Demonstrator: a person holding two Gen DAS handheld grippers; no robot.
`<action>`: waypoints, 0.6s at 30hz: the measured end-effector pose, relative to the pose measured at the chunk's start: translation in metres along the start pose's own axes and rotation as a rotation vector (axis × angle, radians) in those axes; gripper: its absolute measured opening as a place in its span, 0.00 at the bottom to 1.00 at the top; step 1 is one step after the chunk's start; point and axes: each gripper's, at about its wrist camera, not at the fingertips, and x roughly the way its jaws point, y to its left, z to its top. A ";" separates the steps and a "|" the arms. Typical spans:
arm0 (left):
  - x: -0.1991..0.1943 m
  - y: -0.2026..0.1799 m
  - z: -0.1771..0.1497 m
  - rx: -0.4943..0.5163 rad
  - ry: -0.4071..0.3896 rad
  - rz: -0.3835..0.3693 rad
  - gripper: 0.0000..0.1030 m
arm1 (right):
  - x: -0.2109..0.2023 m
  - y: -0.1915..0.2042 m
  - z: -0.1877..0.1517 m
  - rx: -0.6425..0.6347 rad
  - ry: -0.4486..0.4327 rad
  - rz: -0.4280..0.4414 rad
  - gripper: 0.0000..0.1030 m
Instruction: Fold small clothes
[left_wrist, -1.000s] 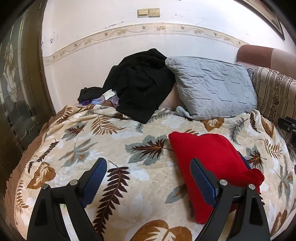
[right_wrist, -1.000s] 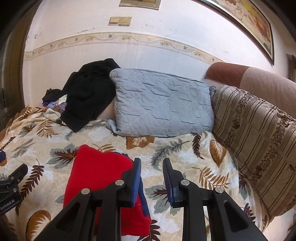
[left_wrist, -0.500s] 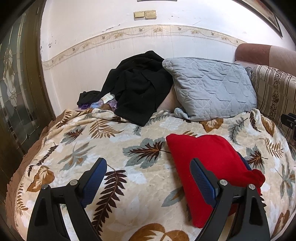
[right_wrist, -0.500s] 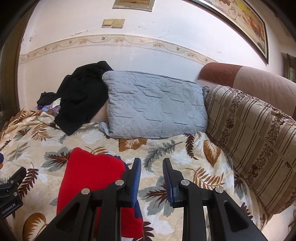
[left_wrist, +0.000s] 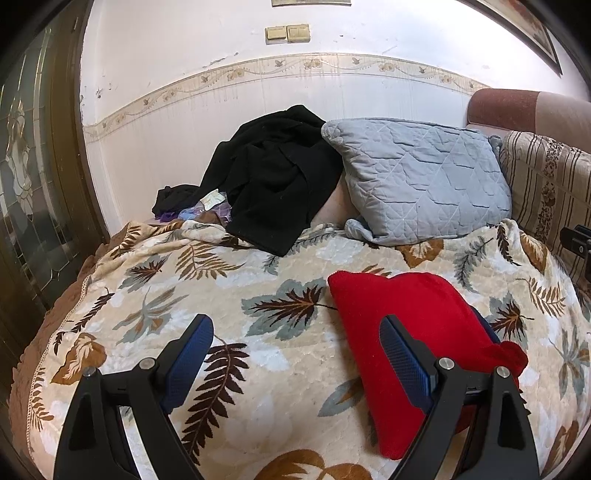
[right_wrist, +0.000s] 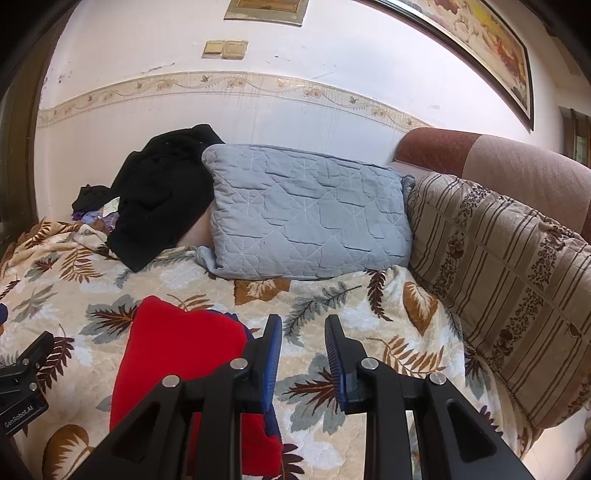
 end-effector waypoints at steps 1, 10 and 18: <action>0.000 0.000 0.000 0.001 0.000 -0.001 0.89 | 0.000 0.000 0.000 -0.001 0.000 0.001 0.27; 0.000 -0.001 0.000 0.002 -0.002 0.000 0.89 | 0.001 0.000 0.001 -0.002 -0.004 0.004 0.27; 0.001 -0.005 0.000 0.016 0.005 -0.001 0.89 | 0.002 0.001 -0.002 -0.015 0.007 -0.003 0.27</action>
